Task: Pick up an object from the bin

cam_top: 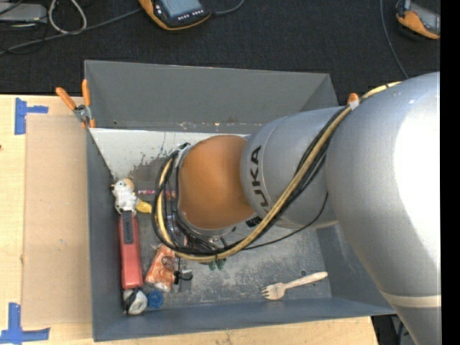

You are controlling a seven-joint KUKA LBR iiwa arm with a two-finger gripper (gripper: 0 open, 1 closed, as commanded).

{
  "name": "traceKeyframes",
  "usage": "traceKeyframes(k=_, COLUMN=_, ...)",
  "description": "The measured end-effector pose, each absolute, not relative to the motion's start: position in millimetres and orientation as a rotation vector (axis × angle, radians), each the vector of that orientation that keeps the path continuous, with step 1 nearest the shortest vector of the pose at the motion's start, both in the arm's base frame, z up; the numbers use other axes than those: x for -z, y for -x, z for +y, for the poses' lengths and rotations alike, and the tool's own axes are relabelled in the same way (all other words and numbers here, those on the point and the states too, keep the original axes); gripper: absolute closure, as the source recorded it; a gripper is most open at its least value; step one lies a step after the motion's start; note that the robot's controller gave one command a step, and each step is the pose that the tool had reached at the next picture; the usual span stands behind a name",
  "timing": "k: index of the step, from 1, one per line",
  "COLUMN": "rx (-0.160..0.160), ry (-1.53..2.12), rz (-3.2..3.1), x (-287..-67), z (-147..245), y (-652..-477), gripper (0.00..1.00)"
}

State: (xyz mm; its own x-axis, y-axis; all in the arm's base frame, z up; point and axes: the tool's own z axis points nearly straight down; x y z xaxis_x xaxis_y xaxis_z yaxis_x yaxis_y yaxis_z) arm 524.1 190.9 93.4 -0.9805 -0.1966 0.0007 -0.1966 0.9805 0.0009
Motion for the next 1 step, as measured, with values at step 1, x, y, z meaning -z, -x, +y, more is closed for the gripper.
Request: traceKeyframes(k=1, rx=0.008, ry=0.064, rz=-3.143, x=-94.3, z=180.3, y=-485.0, gripper=1.0)
